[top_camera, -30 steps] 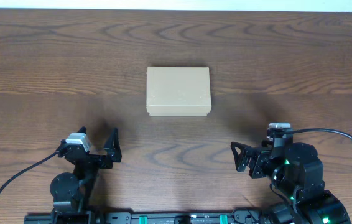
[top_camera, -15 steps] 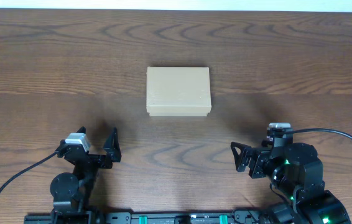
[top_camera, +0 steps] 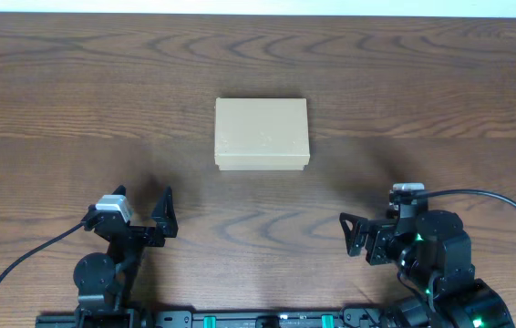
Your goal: Pack container
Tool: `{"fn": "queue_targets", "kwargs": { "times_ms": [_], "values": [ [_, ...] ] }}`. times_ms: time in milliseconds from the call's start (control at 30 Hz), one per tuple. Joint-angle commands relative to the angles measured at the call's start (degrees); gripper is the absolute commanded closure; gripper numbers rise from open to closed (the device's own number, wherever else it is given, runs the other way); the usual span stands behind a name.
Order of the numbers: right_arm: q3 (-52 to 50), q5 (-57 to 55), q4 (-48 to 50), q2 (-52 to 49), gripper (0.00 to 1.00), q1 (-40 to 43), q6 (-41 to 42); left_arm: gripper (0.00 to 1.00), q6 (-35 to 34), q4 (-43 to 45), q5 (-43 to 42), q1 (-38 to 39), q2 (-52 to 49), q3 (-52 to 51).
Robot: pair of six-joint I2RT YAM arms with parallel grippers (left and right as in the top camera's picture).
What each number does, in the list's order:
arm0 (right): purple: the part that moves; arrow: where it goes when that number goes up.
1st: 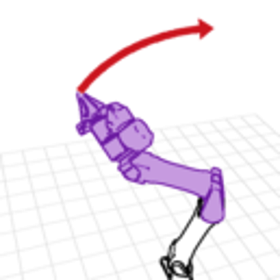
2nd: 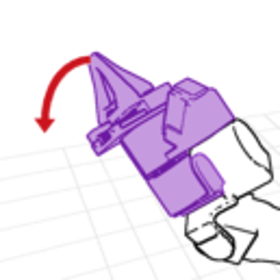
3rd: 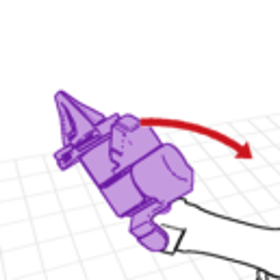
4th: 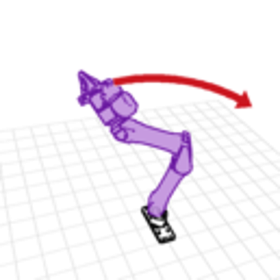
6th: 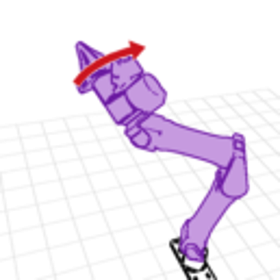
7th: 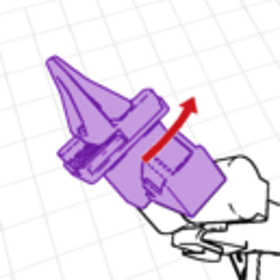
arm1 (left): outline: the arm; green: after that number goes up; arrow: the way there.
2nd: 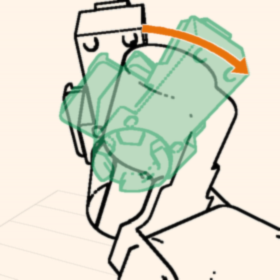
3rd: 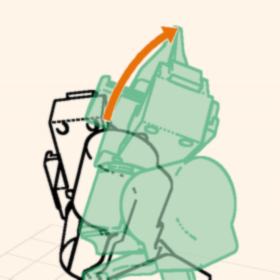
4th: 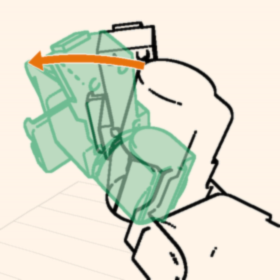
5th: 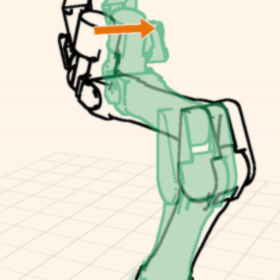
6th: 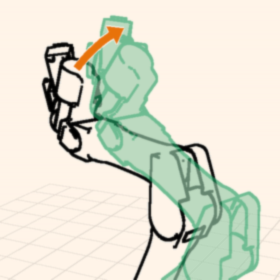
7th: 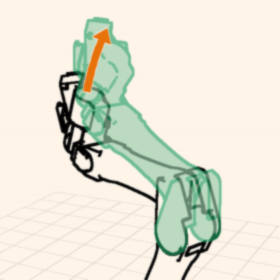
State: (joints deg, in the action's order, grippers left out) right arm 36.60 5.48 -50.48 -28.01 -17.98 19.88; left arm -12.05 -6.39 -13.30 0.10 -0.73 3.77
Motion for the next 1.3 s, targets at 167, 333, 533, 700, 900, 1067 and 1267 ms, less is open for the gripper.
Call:
{"fn": "queue_targets", "kwargs": {
  "times_ms": [167,333,533,700,900,1067,1267],
  "values": [
    [-6.95,-6.47,2.29,11.63,0.01,-3.10,-13.97,0.05,-0.37,-0.44,0.63,-0.17,0.48,-1.81],
    [-13.29,-7.74,4.70,17.81,0.01,-3.54,-13.99,0.04,-0.37,-0.46,0.63,-0.17,0.48,-1.81],
    [-19.76,-8.07,6.16,23.89,0.01,-5.57,-13.97,0.05,-0.37,-0.46,0.63,-0.17,0.48,-1.81],
    [-23.23,-8.04,6.12,27.23,0.01,-6.03,-13.94,0.04,-0.37,-0.46,0.63,-0.17,0.48,-1.81],
    [-25.88,-8.04,5.29,27.71,0.01,-6.01,-13.97,0.05,-0.37,-0.44,0.63,-0.17,0.48,-1.81],
    [-26.86,-8.04,6.14,27.65,0.01,-6.01,-13.97,0.05,-0.37,-0.46,0.63,-0.17,0.48,-1.81],
    [-26.86,-8.04,6.14,27.63,0.01,-6.01,-13.97,0.04,-0.37,-0.44,0.63,-0.17,0.48,-1.81]
  ]
}}
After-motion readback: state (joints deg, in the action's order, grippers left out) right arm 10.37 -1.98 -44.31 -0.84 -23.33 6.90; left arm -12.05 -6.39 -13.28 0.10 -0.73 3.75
